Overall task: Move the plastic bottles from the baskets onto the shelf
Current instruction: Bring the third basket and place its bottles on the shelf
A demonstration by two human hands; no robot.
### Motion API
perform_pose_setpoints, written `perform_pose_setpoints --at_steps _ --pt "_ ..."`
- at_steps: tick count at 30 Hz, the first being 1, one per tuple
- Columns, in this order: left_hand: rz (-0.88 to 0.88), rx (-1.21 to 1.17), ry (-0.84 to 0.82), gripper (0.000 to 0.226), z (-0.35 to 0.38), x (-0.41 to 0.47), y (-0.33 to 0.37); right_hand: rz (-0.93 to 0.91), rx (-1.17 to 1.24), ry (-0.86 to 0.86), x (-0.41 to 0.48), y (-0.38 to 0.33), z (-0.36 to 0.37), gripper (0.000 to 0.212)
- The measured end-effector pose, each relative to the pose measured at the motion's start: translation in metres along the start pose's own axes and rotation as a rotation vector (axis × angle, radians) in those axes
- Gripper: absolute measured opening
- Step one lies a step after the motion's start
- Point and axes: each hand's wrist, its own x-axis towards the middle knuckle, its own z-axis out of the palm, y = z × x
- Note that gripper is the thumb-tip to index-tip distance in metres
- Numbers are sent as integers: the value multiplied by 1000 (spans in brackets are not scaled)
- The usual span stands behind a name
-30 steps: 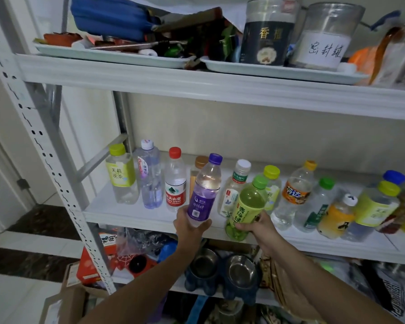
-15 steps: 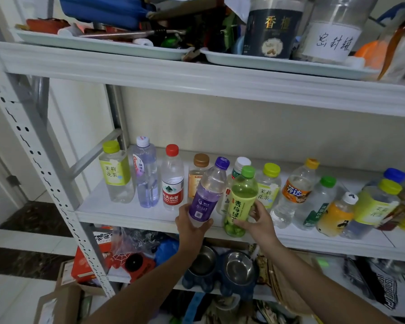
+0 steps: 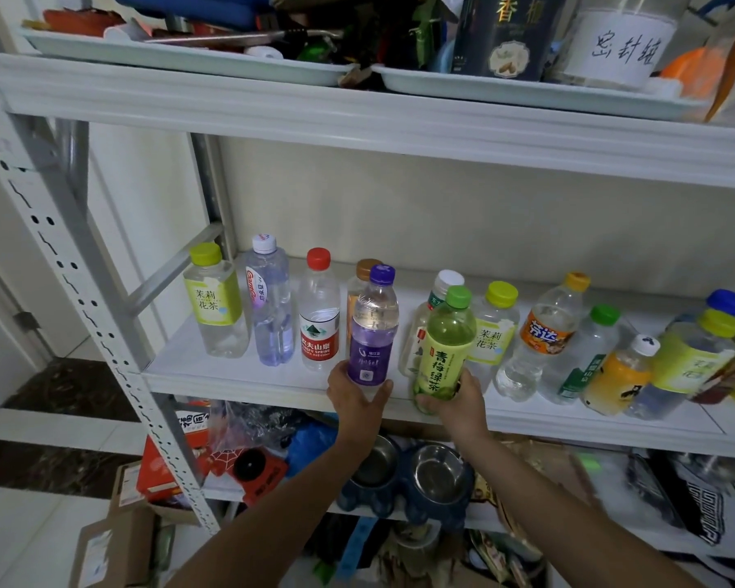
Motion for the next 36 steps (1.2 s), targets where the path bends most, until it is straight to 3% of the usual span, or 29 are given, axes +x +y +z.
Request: perform_pose_setpoints --at_steps 12,23,27,36 --pt "3 105 -147 79 -20 9 -8 64 164 -63 4 2 -6 69" --pt "95 299 -122 122 -15 23 1 73 232 -170 11 2 -2 71" --pt "82 280 -142 115 -11 26 -1 24 241 -190 14 0 5 62" --pt "46 286 -147 102 -6 36 -3 69 256 -110 28 0 26 73"
